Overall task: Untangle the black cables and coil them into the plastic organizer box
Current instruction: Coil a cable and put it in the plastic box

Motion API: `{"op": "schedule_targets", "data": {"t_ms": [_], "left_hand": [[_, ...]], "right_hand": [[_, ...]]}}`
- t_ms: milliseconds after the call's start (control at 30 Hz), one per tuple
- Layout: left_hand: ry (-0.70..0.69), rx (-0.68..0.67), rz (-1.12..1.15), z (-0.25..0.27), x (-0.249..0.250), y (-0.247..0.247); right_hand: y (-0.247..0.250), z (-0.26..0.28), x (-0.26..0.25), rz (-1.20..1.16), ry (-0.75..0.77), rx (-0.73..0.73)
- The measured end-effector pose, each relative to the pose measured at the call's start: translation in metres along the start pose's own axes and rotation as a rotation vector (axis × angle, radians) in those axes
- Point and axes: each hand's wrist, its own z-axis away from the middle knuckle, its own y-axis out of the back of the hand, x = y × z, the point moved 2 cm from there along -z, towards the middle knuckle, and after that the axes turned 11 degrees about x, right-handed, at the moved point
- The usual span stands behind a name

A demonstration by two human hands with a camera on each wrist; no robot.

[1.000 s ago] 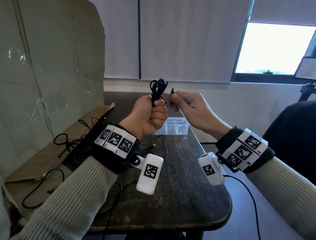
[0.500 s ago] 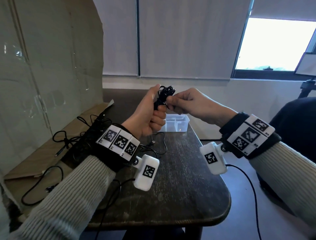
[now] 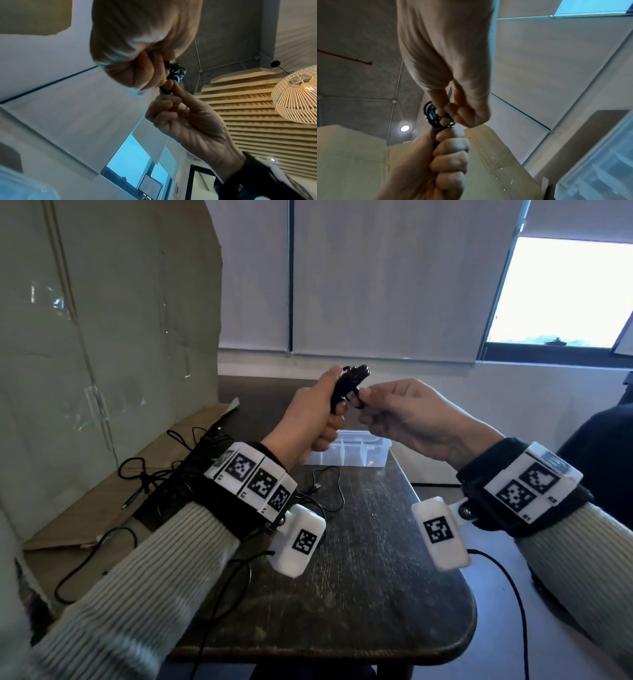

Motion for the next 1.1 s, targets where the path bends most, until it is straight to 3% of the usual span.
{"op": "schedule_targets", "data": {"t_ms": [167, 233, 467, 633, 700, 800, 900, 1033, 1100], "left_hand": [[-0.408, 0.077, -0.268, -0.005, -0.006, 0.000], [-0.505, 0.080, -0.302, -0.006, -0.009, 0.000], [-0.710, 0.025, -0.454, -0.007, -0.020, -0.003], [-0.738, -0.015, -0.414, -0.015, -0.029, -0.001], [-0.732, -0.042, -0.414, -0.017, -0.032, 0.001], [-0.615, -0.046, -0.332, -0.022, -0.036, 0.003], [-0.524, -0.052, -0.229, -0.024, -0.039, 0.002], [-0.439, -0.117, -0.107, -0.020, -0.043, -0.001], [-0.435, -0.118, -0.110, -0.018, -0.042, -0.002]], "right_hand": [[0.003, -0.001, -0.002, 0.288, 0.026, 0.138], [0.003, -0.001, -0.004, 0.361, 0.003, 0.172], [0.003, -0.001, 0.001, 0.382, -0.167, 0.218], [-0.003, -0.001, 0.008, 0.068, -0.386, 0.243], [-0.005, -0.001, 0.011, -0.037, -0.407, 0.280], [-0.006, 0.001, 0.013, -0.075, -0.286, 0.281], [-0.005, 0.003, 0.020, 0.249, -0.052, 0.264], [-0.002, 0.003, 0.026, 0.638, 0.312, 0.380], [-0.001, 0.002, 0.027, 0.721, 0.376, 0.412]]}}
